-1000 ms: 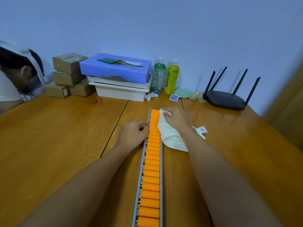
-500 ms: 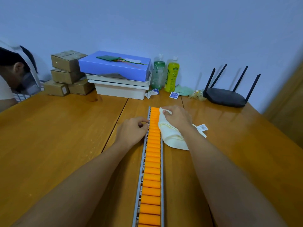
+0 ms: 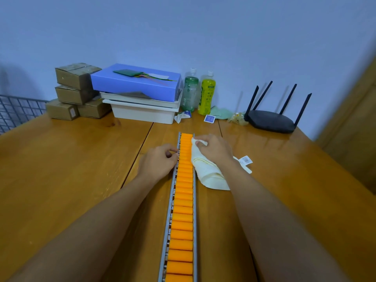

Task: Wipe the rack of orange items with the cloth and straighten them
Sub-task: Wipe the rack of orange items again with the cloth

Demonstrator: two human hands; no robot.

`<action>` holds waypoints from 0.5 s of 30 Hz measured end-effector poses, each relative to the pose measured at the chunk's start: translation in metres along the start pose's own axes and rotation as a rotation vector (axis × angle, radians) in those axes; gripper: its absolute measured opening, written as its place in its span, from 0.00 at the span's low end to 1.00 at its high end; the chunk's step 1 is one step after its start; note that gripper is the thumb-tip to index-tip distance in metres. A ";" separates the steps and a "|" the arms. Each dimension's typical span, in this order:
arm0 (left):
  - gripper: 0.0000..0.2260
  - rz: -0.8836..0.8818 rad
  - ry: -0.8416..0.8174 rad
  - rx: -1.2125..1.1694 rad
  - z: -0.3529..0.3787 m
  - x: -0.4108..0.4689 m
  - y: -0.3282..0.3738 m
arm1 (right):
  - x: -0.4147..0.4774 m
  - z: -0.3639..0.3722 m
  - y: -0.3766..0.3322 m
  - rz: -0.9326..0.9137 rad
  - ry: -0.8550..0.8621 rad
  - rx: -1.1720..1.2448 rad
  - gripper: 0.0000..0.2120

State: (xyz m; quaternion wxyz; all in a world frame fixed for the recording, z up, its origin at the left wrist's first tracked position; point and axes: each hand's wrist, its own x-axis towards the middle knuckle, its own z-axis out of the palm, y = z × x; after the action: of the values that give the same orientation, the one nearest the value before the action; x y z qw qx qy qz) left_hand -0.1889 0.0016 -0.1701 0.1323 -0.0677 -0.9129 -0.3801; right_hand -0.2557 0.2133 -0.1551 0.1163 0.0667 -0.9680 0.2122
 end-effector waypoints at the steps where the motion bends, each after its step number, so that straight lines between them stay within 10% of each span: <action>1: 0.12 0.000 0.001 0.001 0.000 0.000 0.000 | -0.002 0.000 -0.001 -0.003 0.001 0.003 0.15; 15: 0.13 0.007 -0.020 0.006 -0.001 -0.004 0.003 | -0.047 -0.010 -0.016 -0.025 0.071 -0.094 0.15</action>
State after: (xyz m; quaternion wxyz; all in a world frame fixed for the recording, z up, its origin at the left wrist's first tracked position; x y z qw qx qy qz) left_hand -0.1839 0.0029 -0.1688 0.1246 -0.0744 -0.9151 -0.3763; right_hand -0.2055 0.2070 -0.1522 0.1562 0.0658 -0.9712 0.1671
